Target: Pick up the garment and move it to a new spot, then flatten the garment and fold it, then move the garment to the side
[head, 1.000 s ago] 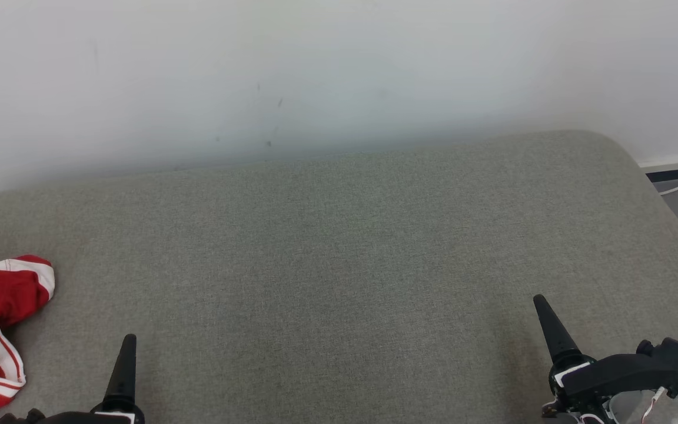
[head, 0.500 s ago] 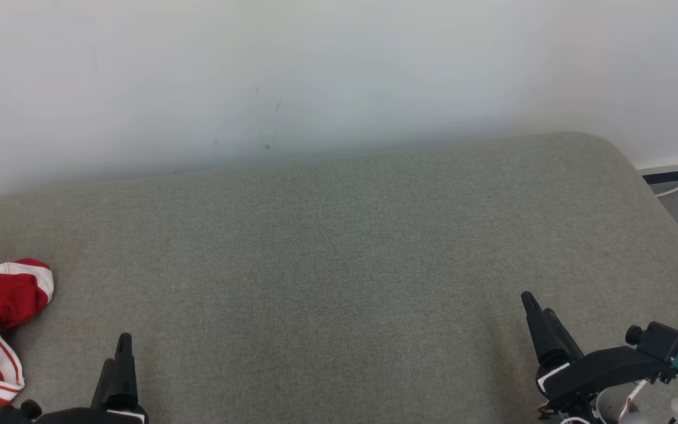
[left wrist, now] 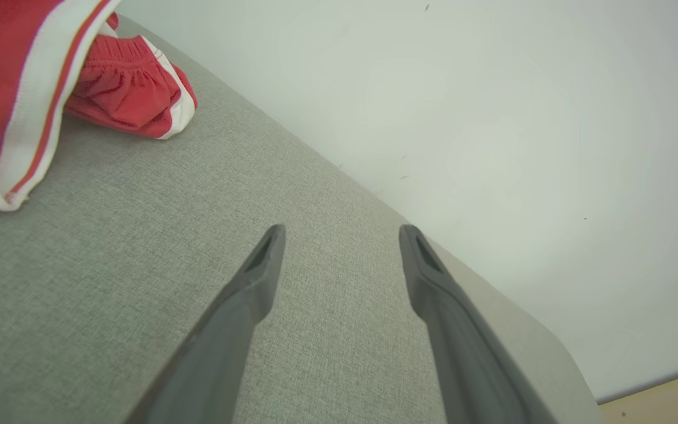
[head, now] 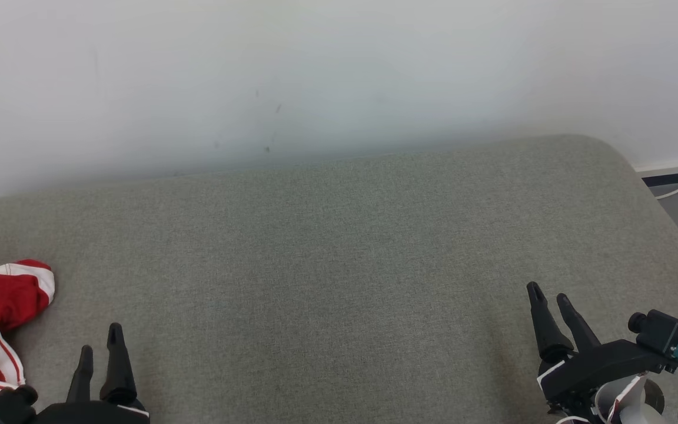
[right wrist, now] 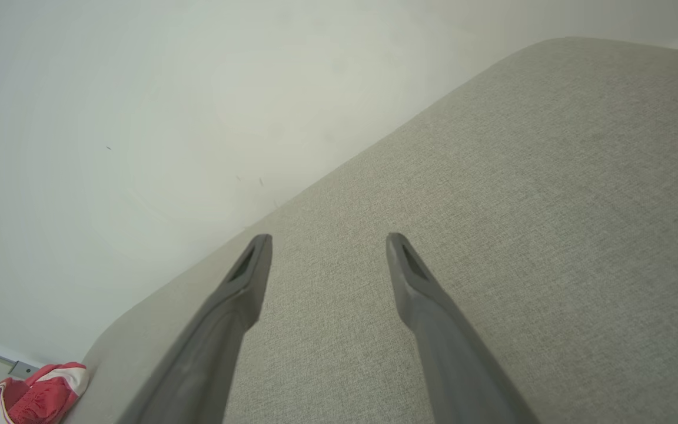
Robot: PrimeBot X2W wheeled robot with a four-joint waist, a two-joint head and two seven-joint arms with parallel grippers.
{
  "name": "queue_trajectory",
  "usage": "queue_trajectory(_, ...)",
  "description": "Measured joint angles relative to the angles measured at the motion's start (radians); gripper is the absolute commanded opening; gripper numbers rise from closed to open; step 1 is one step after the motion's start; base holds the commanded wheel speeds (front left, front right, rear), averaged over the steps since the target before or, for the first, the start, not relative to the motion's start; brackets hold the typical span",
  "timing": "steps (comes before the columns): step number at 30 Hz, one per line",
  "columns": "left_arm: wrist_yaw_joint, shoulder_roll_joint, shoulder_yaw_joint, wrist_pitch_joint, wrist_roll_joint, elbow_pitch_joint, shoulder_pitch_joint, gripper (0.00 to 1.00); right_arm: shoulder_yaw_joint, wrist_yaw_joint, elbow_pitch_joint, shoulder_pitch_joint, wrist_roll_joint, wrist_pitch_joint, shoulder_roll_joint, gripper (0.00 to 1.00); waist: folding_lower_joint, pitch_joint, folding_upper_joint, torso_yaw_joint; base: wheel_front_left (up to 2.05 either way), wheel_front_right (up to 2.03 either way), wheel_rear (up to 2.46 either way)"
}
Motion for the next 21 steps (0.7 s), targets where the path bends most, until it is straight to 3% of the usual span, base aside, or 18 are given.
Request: queue_trajectory(21, 0.053, 0.034, -0.064, 0.054, 0.411, -0.09, 0.017, 1.0, 0.042, -0.053, -0.086, 0.008, -0.307, 0.028, -0.073, 1.0, 0.0, -0.016, 0.0, -0.005, 0.0, 0.0, 0.0)
